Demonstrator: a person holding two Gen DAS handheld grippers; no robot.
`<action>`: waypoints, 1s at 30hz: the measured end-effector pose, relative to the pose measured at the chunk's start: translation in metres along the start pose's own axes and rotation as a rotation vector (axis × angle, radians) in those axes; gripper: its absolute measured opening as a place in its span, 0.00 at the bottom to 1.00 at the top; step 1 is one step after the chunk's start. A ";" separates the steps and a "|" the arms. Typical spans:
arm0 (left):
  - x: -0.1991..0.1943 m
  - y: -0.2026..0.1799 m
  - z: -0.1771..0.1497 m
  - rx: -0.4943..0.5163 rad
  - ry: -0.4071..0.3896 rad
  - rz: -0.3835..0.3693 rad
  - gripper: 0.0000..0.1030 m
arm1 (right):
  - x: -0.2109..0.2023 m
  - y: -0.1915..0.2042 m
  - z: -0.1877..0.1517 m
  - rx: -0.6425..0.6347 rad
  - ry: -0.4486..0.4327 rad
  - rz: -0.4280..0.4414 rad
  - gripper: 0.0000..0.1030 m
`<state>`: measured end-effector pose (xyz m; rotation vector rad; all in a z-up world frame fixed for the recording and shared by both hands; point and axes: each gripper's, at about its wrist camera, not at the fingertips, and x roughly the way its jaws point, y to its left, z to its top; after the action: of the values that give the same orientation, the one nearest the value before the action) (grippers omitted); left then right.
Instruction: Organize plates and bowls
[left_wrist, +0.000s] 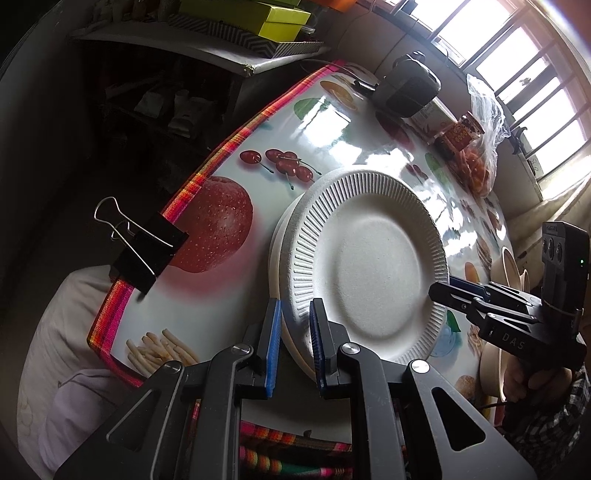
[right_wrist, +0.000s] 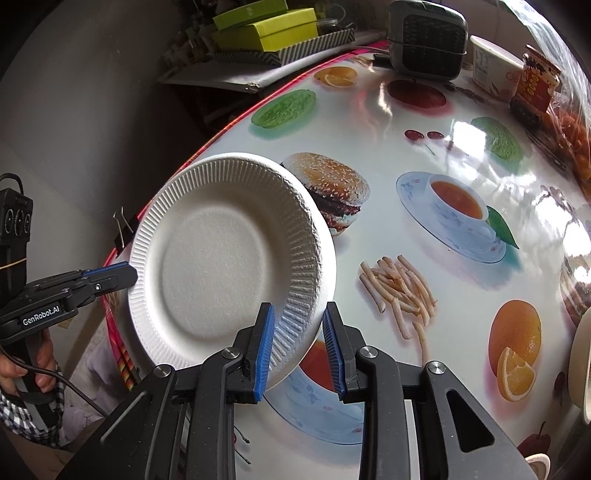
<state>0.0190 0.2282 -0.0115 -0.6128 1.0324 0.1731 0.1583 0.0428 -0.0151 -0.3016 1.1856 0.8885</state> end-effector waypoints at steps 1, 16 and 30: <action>0.000 0.001 0.000 -0.002 0.001 -0.002 0.16 | 0.000 0.001 0.000 -0.002 0.000 -0.003 0.26; 0.003 0.005 -0.002 -0.022 0.020 -0.005 0.16 | 0.003 0.008 -0.001 -0.025 0.008 -0.041 0.32; 0.007 0.011 0.000 -0.060 0.051 -0.057 0.34 | 0.000 -0.001 -0.006 0.011 -0.004 -0.037 0.52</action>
<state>0.0184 0.2360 -0.0220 -0.7037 1.0601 0.1392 0.1550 0.0390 -0.0176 -0.3111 1.1773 0.8498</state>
